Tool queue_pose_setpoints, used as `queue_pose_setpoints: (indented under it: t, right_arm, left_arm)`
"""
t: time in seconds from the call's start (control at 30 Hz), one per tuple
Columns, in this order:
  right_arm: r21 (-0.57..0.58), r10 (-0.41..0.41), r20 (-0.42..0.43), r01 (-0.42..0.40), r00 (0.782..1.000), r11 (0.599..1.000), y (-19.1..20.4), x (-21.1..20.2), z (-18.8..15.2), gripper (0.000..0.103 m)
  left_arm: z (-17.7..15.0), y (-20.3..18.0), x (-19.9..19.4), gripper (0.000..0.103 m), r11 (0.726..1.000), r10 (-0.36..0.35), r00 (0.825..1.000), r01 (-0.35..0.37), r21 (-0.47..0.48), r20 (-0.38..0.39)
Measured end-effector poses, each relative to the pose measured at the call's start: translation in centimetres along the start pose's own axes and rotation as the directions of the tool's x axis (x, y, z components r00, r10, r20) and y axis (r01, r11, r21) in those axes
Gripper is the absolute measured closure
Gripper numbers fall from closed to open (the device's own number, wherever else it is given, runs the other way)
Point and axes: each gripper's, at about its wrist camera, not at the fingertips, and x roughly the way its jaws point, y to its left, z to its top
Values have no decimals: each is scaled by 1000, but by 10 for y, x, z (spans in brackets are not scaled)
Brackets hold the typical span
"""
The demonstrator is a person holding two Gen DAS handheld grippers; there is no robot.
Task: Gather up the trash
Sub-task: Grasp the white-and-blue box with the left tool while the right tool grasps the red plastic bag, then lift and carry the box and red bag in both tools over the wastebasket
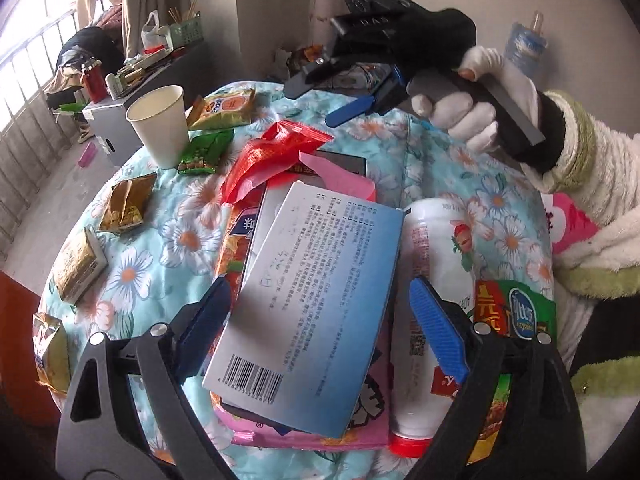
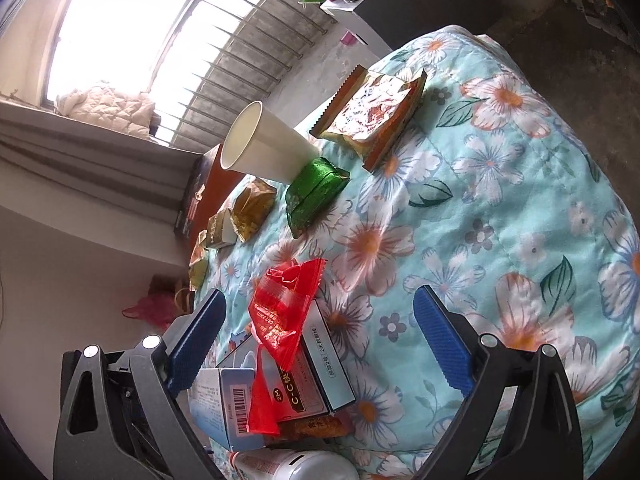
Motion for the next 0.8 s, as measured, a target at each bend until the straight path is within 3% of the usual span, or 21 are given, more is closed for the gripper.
queue_pose_setpoints:
  t: [0.1, 0.4, 0.8]
  right_arm:
    - [8, 1, -10, -1, 1000, 1000, -1, 5, 2, 11]
    - [29, 5, -48, -3, 999, 1000, -3, 18, 4, 33]
    - [69, 35, -41, -33, 999, 997, -16, 11, -1, 77]
  left_arm:
    - [4, -3, 10, 17, 999, 17, 999, -16, 29, -35]
    - [9, -1, 22, 17, 998, 52, 996, -51, 27, -69]
    - [9, -1, 26, 22, 998, 65, 995, -65, 6, -70]
